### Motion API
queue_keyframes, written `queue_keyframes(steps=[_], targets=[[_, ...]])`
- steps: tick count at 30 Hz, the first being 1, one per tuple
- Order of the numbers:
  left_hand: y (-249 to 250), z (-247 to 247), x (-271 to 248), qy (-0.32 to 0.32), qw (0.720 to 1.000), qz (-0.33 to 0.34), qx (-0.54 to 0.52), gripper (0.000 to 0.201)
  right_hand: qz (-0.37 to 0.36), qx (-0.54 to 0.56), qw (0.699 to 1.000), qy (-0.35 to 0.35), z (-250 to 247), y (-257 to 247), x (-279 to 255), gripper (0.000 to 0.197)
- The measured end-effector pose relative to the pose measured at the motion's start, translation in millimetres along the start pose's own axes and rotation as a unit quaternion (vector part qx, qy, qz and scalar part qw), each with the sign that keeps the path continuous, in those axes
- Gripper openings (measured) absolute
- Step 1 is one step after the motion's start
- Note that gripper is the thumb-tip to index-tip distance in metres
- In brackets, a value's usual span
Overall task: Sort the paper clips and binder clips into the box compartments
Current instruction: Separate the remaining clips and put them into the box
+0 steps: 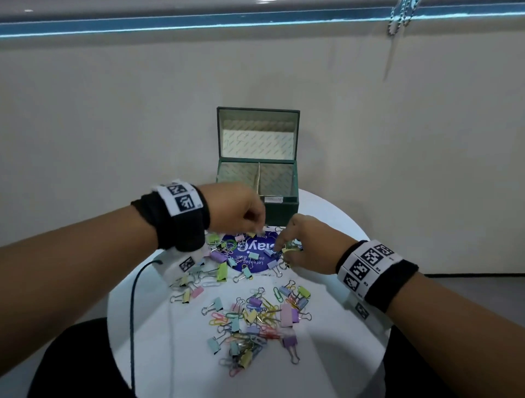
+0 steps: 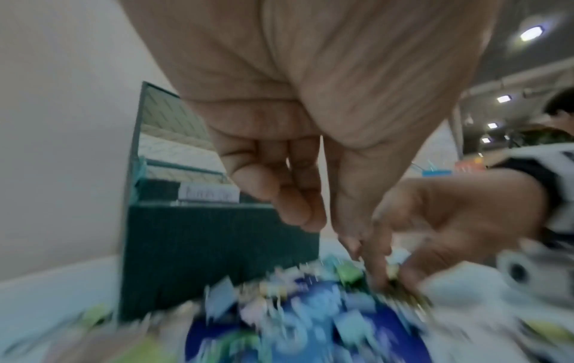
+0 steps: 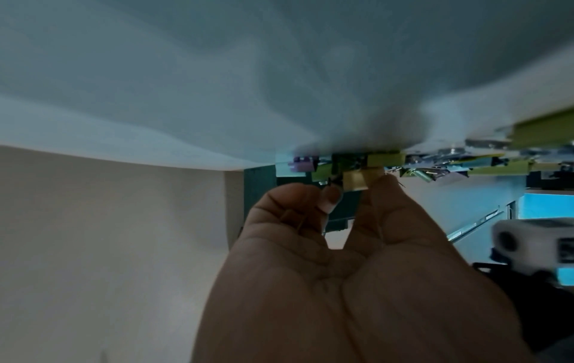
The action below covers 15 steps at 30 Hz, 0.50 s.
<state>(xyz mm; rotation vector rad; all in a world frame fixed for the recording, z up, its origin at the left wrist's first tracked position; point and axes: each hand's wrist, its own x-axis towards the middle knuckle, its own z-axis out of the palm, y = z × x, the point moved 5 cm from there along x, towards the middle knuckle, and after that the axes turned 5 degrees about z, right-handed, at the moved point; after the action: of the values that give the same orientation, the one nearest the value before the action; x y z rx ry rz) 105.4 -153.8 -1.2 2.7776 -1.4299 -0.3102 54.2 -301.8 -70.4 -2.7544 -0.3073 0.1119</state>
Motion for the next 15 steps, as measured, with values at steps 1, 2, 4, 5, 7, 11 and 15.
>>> queue_keyframes(steps=[1,2,4,5,7,11,15], targets=[[4.6,11.5,-6.6,-0.043,0.999,0.009,0.027,0.013,-0.001,-0.005,1.000,-0.005,0.9,-1.7,1.0,0.020],[7.8,21.7,-11.9,-0.072,0.996,0.016,0.055,0.022,0.000,-0.012,1.000,-0.009,1.7,-3.1,2.1,0.018],[8.7,35.0,-19.6,-0.091,0.991,0.014,0.099,0.034,-0.001,-0.027,1.000,-0.009,2.2,-5.8,4.9,0.018],[7.1,39.0,-22.4,-0.090,0.990,0.009,0.107,0.035,0.003,-0.031,0.999,-0.008,2.1,-6.5,5.6,0.017],[2.7,44.4,-27.4,-0.091,0.991,-0.005,0.100,0.029,0.012,-0.034,0.999,-0.006,1.5,-7.0,5.9,0.014],[-3.1,48.3,-37.6,-0.077,0.994,-0.012,0.081,0.025,0.012,-0.055,0.998,0.002,1.0,-7.6,7.2,0.016],[4.3,56.0,-42.2,-0.066,0.996,-0.022,0.054,0.041,0.028,-0.069,0.997,-0.018,4.4,-4.7,9.1,0.035]])
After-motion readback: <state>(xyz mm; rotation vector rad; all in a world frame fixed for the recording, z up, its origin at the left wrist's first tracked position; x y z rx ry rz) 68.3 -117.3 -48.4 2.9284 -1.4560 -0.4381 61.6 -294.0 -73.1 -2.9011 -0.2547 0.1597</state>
